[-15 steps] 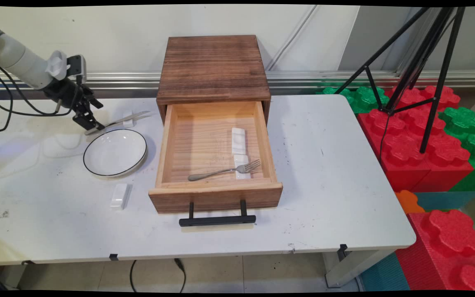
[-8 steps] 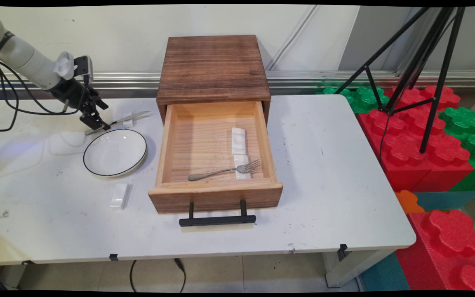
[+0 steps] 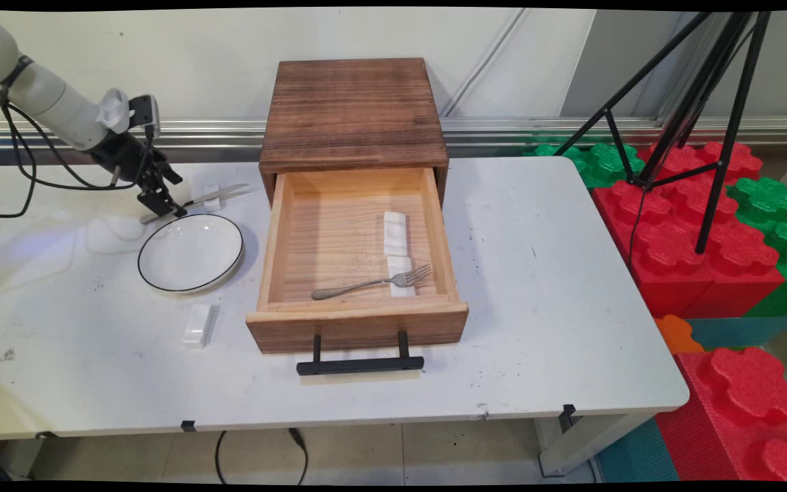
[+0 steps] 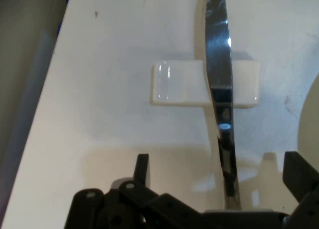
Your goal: Pick up the knife from the left of the white plate
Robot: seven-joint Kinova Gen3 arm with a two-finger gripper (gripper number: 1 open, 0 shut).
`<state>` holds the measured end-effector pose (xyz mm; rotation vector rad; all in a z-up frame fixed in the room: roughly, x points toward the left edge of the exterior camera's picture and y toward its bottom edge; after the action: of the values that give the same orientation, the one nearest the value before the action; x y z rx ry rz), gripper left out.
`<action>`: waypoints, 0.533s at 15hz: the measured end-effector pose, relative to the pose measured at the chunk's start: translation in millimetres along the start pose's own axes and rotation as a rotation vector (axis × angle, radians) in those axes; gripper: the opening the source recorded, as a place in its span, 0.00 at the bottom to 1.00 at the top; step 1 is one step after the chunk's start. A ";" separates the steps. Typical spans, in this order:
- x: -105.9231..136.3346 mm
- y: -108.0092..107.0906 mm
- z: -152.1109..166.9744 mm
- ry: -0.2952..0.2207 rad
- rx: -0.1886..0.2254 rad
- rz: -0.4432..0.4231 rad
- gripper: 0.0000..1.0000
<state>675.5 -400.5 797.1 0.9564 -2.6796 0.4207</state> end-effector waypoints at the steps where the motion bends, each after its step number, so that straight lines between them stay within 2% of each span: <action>1: -0.2 -0.5 1.3 -0.003 -0.002 -0.003 1.00; 6: -1.2 -2.7 5.0 -0.015 -0.008 -0.012 1.00; 7: -1.0 -2.8 5.7 -0.016 -0.010 -0.014 0.00; 8: -0.8 -2.9 6.3 -0.016 -0.012 -0.015 0.00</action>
<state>677.0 -404.4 791.6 0.9798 -2.6841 0.3955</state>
